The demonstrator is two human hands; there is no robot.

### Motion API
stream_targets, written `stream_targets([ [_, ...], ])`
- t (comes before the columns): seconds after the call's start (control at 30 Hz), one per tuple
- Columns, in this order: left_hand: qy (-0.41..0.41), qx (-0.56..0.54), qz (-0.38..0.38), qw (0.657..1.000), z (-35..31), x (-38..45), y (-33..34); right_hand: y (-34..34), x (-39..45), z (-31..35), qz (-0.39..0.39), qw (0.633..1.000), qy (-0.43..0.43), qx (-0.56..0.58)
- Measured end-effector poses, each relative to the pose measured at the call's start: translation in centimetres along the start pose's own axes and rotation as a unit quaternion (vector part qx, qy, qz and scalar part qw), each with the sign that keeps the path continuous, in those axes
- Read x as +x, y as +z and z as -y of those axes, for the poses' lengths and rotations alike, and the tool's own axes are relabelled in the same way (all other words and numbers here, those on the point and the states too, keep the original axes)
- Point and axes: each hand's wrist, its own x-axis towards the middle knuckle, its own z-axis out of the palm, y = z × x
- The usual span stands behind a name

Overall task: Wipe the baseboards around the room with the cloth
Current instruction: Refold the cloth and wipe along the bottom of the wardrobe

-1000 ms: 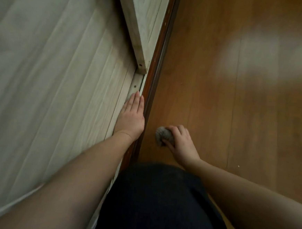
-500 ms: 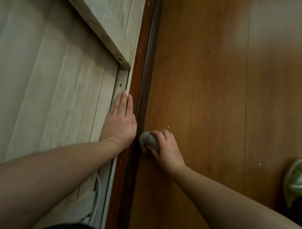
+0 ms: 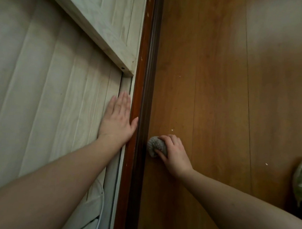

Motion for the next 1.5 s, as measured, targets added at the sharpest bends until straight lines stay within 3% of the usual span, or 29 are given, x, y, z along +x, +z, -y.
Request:
stream_targets([
  [0.2, -0.007, -0.041, 0.012, 0.999, -0.7, 0.0, 0.4, 1.4, -0.6, 0.9, -0.019, 0.999, -0.015, 0.025],
  [0.4, 0.007, -0.055, 0.007, 0.998, -0.6, 0.1, 0.4, 2.2, -1.2, 1.3, 0.014, 0.999, -0.049, 0.009],
  [0.77, 0.036, -0.073, -0.009, 0.997, -0.4, 0.4, 0.5, 3.0, -0.7, 0.0, 0.014, 0.988, -0.096, -0.116],
  [0.97, 0.039, -0.083, -0.008, 0.996, -0.4, 0.5, 0.7, 0.8, 3.1, -0.7, 0.034, 0.955, -0.217, -0.200],
  [1.1, 0.041, -0.094, -0.004, 0.995, -0.4, 0.6, 0.8, -2.3, 8.6, -0.4, 0.061, 0.953, -0.203, -0.216],
  [1.23, 0.043, -0.106, -0.002, 0.993, -0.4, 0.7, 1.0, -5.6, 14.8, 0.7, 0.131, 0.904, -0.296, -0.278],
  [1.3, 0.044, -0.106, -0.002, 0.993, -0.4, 0.7, 1.1, -7.4, 18.1, 1.0, 0.086, 0.938, -0.224, -0.251],
  [1.4, 0.043, -0.107, 0.000, 0.993, -0.3, 0.7, 1.1, -9.6, 23.5, 2.0, -0.049, 0.981, -0.062, -0.178],
  [1.5, 0.044, -0.106, 0.004, 0.993, -0.3, 0.6, 1.0, -10.8, 25.4, 2.5, -0.059, 0.981, -0.062, -0.174],
])
